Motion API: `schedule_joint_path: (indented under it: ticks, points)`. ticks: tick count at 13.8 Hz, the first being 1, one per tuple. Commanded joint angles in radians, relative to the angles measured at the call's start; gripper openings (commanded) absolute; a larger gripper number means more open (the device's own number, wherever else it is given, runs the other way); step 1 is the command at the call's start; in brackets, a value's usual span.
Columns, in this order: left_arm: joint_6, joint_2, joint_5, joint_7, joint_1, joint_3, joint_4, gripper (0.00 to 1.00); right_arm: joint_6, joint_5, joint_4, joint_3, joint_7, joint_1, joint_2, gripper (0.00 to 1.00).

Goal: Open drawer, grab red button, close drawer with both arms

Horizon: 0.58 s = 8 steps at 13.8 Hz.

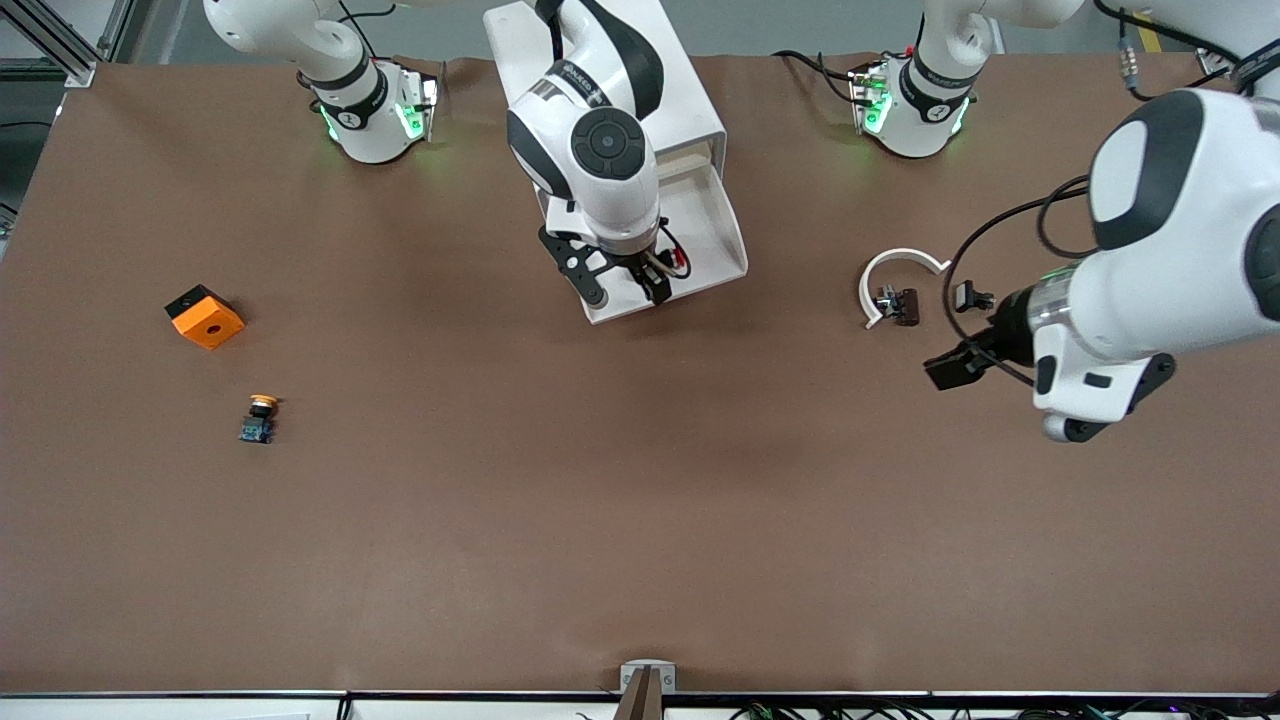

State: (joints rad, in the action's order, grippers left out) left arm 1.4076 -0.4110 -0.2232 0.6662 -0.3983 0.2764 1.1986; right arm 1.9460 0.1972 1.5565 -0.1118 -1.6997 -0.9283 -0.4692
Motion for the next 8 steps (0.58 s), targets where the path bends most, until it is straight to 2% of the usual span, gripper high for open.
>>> schedule_joint_path:
  ticks: [1, 6, 8]
  points:
    - [0.001, 0.055, 0.03, -0.08, 0.007, -0.005, 0.048, 1.0, -0.004, 0.022, -0.007, -0.012, -0.02, -0.032, -0.028, 1.0]
    - [0.013, 0.098, 0.111, -0.132, -0.007, -0.026, 0.096, 1.0, -0.002, 0.022, -0.007, -0.012, -0.041, -0.049, -0.063, 1.0]
    - [0.014, 0.101, 0.113, -0.131, -0.005, -0.057, 0.099, 1.0, -0.002, 0.022, -0.009, -0.012, -0.041, -0.05, -0.066, 0.73]
